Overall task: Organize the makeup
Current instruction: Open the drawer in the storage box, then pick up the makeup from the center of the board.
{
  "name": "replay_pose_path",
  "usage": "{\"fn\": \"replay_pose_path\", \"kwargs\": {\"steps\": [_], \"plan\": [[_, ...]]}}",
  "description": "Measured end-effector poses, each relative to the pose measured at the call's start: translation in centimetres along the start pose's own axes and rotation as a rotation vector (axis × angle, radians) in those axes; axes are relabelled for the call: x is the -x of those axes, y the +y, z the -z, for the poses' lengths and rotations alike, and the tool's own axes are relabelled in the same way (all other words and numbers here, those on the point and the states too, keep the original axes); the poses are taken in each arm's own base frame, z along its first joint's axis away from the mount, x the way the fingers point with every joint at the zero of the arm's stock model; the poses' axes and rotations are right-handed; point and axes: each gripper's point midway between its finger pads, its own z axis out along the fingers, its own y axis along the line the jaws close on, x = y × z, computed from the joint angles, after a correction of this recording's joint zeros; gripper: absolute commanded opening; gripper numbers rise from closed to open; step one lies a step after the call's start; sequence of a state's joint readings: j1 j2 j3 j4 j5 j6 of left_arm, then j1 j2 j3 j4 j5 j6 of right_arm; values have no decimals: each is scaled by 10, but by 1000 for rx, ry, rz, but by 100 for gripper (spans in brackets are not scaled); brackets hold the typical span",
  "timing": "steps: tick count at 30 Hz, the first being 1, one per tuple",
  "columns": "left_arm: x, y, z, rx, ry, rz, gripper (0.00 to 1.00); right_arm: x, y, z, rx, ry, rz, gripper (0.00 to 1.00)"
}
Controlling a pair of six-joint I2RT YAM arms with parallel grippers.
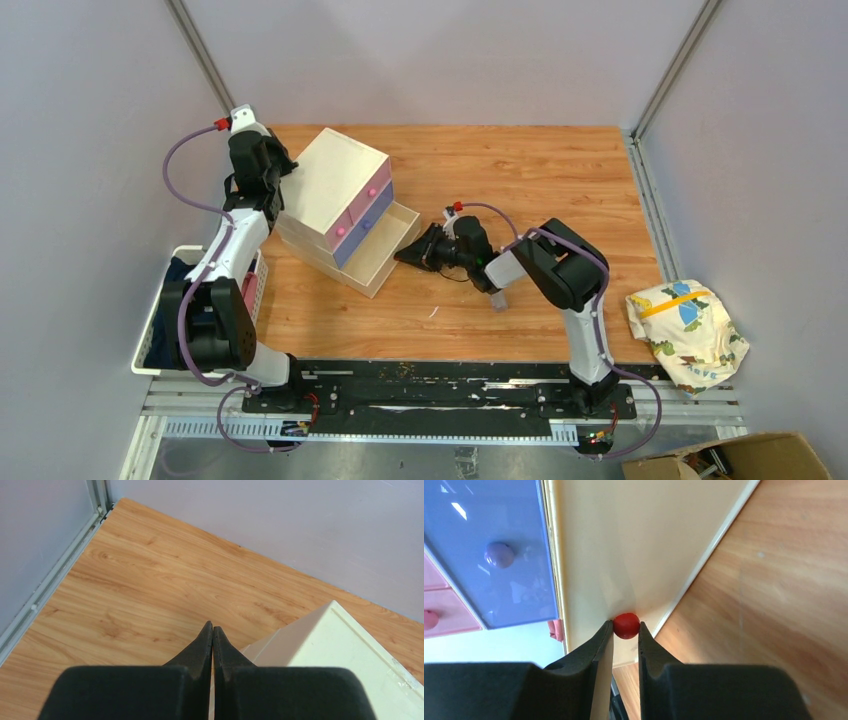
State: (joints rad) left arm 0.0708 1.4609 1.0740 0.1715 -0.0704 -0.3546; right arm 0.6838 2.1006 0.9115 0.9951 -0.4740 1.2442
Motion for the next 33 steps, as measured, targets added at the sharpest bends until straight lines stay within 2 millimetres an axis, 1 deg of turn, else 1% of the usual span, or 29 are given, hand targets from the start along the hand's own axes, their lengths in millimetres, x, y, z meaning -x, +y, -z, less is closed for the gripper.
{"fn": "replay_pose_path", "kwargs": {"steps": [5, 7, 9, 11, 14, 16, 18, 20, 23, 25, 27, 29, 31, 33], "plan": [[0, 0, 0, -2, 0, 1, 0, -3, -7, 24, -27, -10, 0, 0], [0, -1, 0, -3, 0, 2, 0, -3, -8, 29, -32, -12, 5, 0], [0, -1, 1, -6, 1, 2, 0, -4, -5, 32, -29, -11, 17, 0], [0, -2, 2, -10, 4, 2, 0, -4, -2, 34, -30, -1, 45, 9], [0, -3, 4, -17, 8, 5, 0, -5, 0, 34, -54, 31, 85, 17], [0, -4, 5, -20, 9, 6, 0, -3, 5, 34, -76, 47, 125, 19], [1, -5, 7, -21, 9, 9, 0, 0, 13, 40, -109, 57, 184, 21], [1, -5, 11, -23, 12, 10, 0, 6, 25, 50, -146, 53, 247, 21], [2, -8, 17, -28, 18, 12, 0, 21, 51, 69, -228, 17, 360, 21], [2, -11, 22, -35, 20, 14, 0, 36, 69, 88, -294, -33, 438, 21], [2, -16, 28, -46, 22, 15, 0, 46, 78, 113, -368, -80, 502, 22], [3, -25, 34, -67, 24, 14, 0, 51, 77, 137, -450, -112, 542, 23], [3, -40, 43, -101, 24, 9, 0, 52, 68, 161, -548, -123, 565, 25], [3, -57, 52, -140, 27, 1, 0, 50, 56, 179, -631, -121, 584, 31]]}}
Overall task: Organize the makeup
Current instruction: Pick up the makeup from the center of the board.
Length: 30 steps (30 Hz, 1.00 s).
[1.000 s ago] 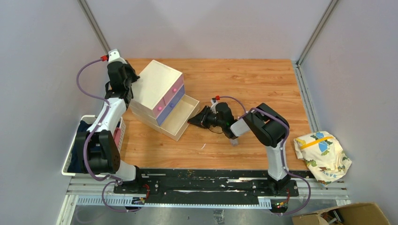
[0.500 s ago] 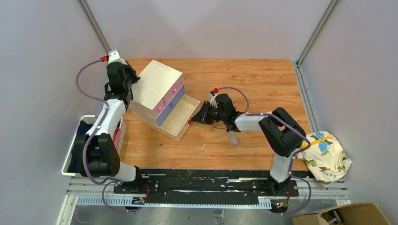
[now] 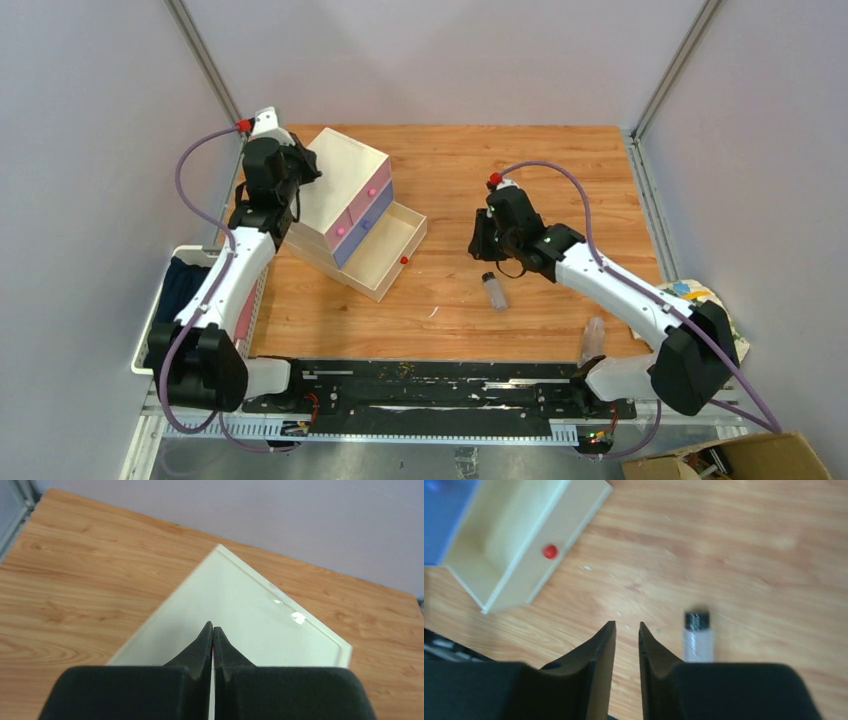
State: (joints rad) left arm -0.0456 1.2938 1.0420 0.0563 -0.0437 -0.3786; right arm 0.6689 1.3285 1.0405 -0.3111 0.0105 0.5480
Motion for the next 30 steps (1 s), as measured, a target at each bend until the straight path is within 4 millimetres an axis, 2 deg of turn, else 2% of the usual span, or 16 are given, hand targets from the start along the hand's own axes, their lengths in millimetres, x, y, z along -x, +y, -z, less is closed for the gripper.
{"fn": "replay_pose_path", "kwargs": {"steps": [2, 4, 9, 12, 16, 25, 30], "plan": [[-2, -21, 10, -45, 10, -9, 0, -16, -19, 7, -70, 33, 25, 38], [-5, -39, 22, -83, 23, -18, 0, -33, -36, 13, -120, 70, 46, 42], [-12, -71, 46, -156, 38, -39, 0, -61, -59, 12, -198, 158, 78, 44], [-16, -74, 54, -164, 53, -48, 0, -68, -65, 5, -226, 186, 85, 47], [-18, -69, 64, -148, 66, -57, 0, -78, -71, -4, -251, 223, 92, 47], [3, -70, 98, -154, 23, -52, 0, -106, -88, -21, -301, 303, 101, 47], [13, -74, 110, -162, 11, -51, 0, -122, -96, -36, -322, 349, 104, 44]]}}
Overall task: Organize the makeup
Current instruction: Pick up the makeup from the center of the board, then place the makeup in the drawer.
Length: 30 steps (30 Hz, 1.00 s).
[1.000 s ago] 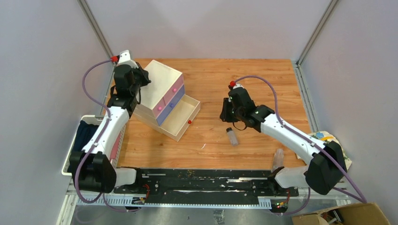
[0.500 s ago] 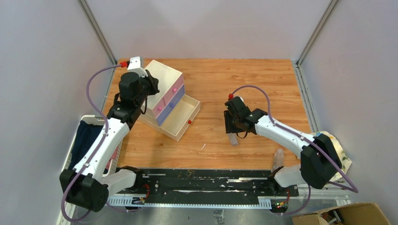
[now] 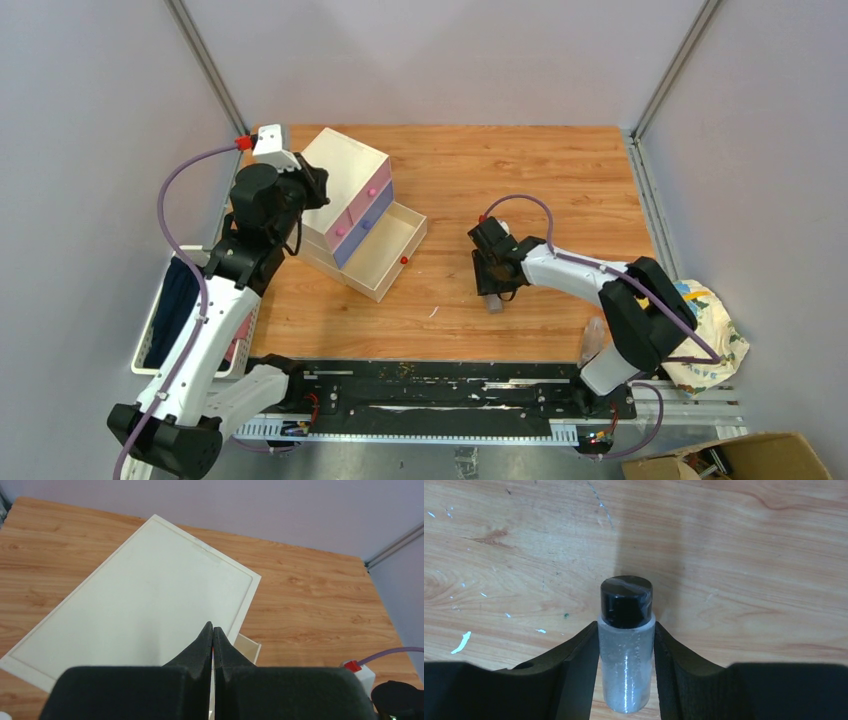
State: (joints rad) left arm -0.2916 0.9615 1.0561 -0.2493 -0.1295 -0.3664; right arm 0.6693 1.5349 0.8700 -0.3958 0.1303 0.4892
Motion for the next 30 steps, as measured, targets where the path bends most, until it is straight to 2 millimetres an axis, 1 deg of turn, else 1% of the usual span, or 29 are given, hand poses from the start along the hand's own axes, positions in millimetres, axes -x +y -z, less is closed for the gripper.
{"fn": "replay_pose_path", "kwargs": {"steps": [2, 3, 4, 5, 6, 13, 17, 20, 24, 26, 28, 30], "plan": [[2, -2, 4, -4, -4, 0, 0, -2, 2, -6, 3, 11, -1, 40], [3, -3, 6, -6, -5, -1, 0, -2, 2, -7, 4, 11, 0, 34], [2, -3, 7, -7, -3, -1, 0, -2, 2, -8, 3, 13, -1, 23], [2, -3, 8, -8, -2, -1, 0, -2, 3, -8, 4, 15, -3, 9], [2, -3, 9, -7, -2, -2, 0, -2, 3, -9, 4, 17, -4, 1], [-1, -2, 9, -1, 11, -4, 0, 4, 8, -11, 10, 19, -10, 0], [-1, -2, 9, 0, 11, -5, 0, 13, 23, -7, 75, 11, -24, 0], [-2, -2, 9, 2, 12, -5, 0, 34, 47, 5, 172, -15, -43, 0], [-2, -2, 9, 2, 14, -5, 0, 83, 88, 37, 349, -115, -77, 0], [-2, -2, 9, 3, 15, -5, 0, 111, 111, 59, 451, -171, -91, 0], [-2, -2, 9, 2, 15, -5, 0, 133, 130, 76, 533, -208, -105, 0], [-2, -2, 9, 2, 16, -5, 0, 159, 153, 90, 631, -244, -122, 0]]}}
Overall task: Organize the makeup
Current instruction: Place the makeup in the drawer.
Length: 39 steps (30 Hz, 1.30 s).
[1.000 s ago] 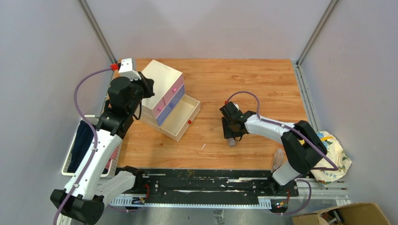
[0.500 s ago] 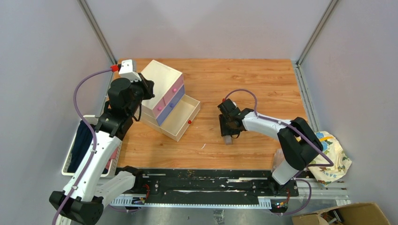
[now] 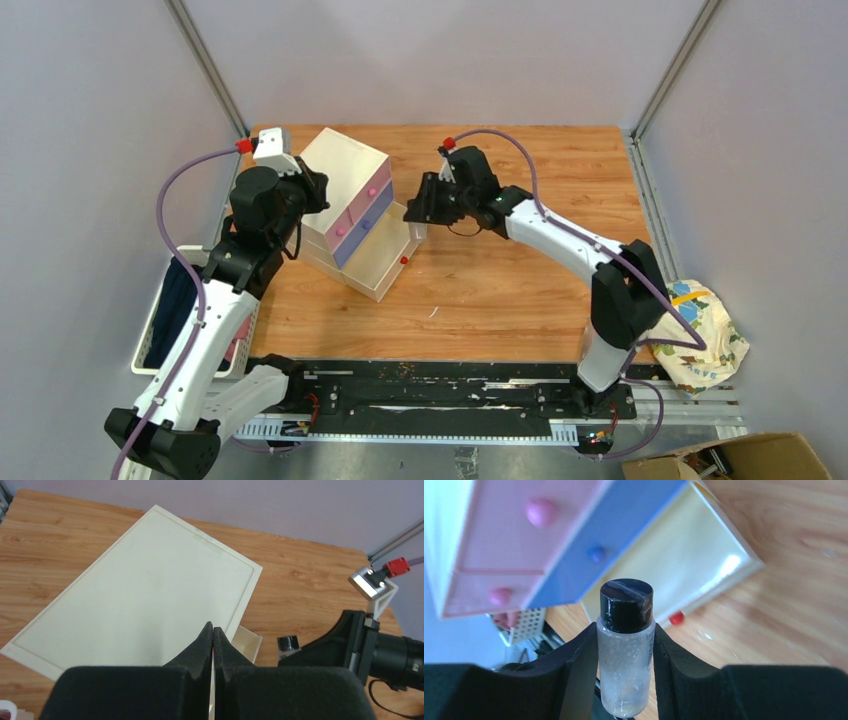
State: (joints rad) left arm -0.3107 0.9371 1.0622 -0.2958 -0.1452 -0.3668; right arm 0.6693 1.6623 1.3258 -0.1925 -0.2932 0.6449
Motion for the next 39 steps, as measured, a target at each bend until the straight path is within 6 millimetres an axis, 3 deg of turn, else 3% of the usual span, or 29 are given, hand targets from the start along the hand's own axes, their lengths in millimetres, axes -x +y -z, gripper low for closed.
{"fn": "replay_pose_path", "kwargs": {"steps": [2, 5, 10, 14, 16, 23, 25, 39], "plan": [[-1, 1, 1, 2, 4, -1, 0, 14, 17, -14, 68, -13, -24, 0], [-2, 2, 5, 6, 11, -2, 0, 17, 21, -41, 107, 11, -71, 0], [0, 3, 12, 9, 4, -2, 0, -9, 2, -82, 81, 99, -160, 0], [1, 3, 13, 9, 0, -2, 0, -18, 0, -100, 76, 135, -182, 0], [1, 3, 13, 9, 2, -2, 0, -18, 7, -104, 88, 140, -175, 5], [0, 3, 14, 9, 5, -2, 0, -7, 29, -104, 139, 130, -148, 46], [0, 3, 14, 9, 4, -2, 3, -9, 30, -104, 140, 133, -144, 50], [3, 0, 18, -10, -3, 0, 12, -8, 30, -100, 138, 122, -108, 50]]}}
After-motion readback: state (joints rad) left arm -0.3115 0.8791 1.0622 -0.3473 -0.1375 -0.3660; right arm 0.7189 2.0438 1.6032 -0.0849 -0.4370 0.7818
